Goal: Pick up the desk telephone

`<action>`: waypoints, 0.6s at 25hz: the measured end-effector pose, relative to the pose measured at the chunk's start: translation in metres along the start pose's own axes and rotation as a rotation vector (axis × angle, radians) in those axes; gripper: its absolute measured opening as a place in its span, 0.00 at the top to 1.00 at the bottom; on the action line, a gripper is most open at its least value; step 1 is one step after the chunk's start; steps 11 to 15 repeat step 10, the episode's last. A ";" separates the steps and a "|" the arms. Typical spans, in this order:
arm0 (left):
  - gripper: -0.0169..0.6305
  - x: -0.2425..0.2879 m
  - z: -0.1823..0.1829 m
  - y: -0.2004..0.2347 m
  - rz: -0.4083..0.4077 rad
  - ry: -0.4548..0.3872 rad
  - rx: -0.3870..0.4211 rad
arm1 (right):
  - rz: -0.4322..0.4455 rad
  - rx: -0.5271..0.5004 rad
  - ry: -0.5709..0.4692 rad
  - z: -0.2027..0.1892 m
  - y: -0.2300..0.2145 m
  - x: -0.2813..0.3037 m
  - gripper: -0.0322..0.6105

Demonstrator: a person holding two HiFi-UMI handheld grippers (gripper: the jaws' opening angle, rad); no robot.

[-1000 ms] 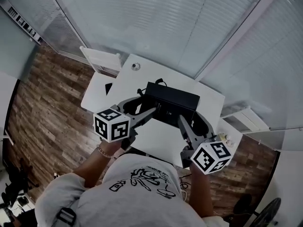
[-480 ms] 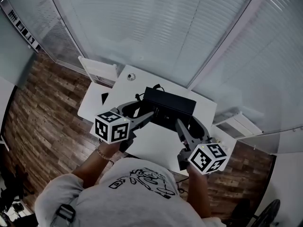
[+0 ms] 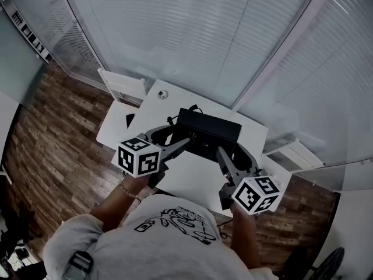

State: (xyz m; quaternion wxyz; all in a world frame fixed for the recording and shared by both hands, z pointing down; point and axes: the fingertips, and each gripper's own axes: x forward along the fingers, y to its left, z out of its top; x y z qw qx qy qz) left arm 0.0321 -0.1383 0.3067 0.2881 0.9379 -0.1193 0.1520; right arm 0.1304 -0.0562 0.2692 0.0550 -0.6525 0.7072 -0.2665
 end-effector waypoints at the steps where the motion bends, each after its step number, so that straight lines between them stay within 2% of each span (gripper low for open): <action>1: 0.54 -0.001 -0.001 0.000 0.002 0.000 -0.001 | 0.002 0.000 0.001 -0.001 0.001 0.000 0.63; 15: 0.54 0.000 0.000 0.003 0.009 -0.009 0.002 | 0.006 0.004 0.000 -0.004 -0.001 0.003 0.63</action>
